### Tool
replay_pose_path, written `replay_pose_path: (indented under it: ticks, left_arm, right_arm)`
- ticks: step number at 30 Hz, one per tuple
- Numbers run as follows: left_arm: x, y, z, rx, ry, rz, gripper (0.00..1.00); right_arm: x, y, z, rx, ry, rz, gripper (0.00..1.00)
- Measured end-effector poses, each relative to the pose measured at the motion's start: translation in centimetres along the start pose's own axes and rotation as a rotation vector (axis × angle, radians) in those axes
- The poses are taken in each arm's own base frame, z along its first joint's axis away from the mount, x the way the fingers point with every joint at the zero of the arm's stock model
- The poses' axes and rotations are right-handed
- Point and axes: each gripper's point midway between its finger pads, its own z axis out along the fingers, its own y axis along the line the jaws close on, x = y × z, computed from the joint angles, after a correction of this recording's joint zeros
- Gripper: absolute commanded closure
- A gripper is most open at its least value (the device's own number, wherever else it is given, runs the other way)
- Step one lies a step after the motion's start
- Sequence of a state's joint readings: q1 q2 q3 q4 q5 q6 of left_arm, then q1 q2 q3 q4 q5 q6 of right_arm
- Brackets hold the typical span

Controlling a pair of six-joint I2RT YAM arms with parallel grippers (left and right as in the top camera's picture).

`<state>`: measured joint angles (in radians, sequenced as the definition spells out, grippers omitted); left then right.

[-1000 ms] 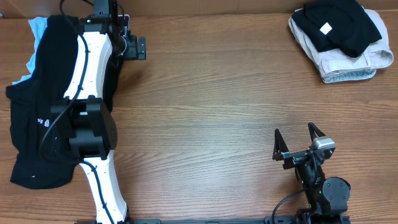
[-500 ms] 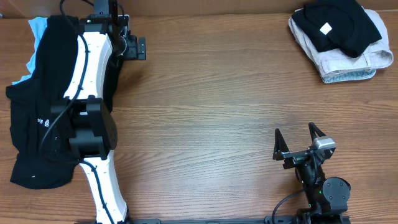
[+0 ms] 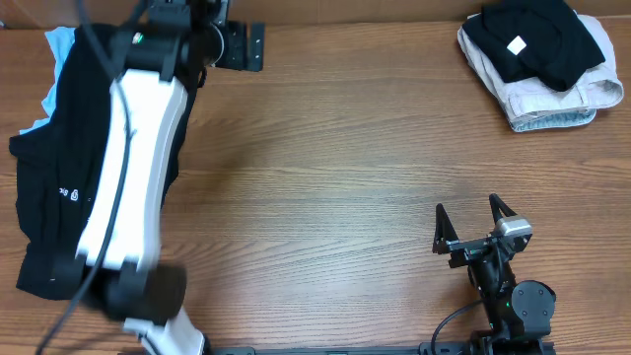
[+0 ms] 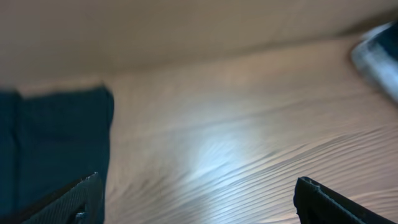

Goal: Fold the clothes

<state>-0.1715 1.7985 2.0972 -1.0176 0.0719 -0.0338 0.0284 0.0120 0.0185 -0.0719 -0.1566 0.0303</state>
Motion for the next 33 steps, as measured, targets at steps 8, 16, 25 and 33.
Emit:
replay_pose_path:
  ticks: [8,16,25,33]
  left_arm:
    - [-3.0,0.3,-12.5,-0.019,-0.287,0.040,0.00]
    - [4.2,2.3,-8.7,0.008,-0.361,0.028,0.00]
    - [15.3,1.5,-8.5,0.030,-0.563,0.069,0.00]
    - [21.9,1.7,-10.0,0.000,-0.734,0.087,0.00]
  right_arm:
    - [0.0,0.0,0.0,0.000,0.000,0.000,0.00]
    - [0.0,0.0,0.0,0.000,0.001,0.000,0.00]
    - [0.0,0.0,0.0,0.000,0.001,0.000,0.00]
    - [0.0,0.0,0.0,0.000,0.001,0.000,0.00]
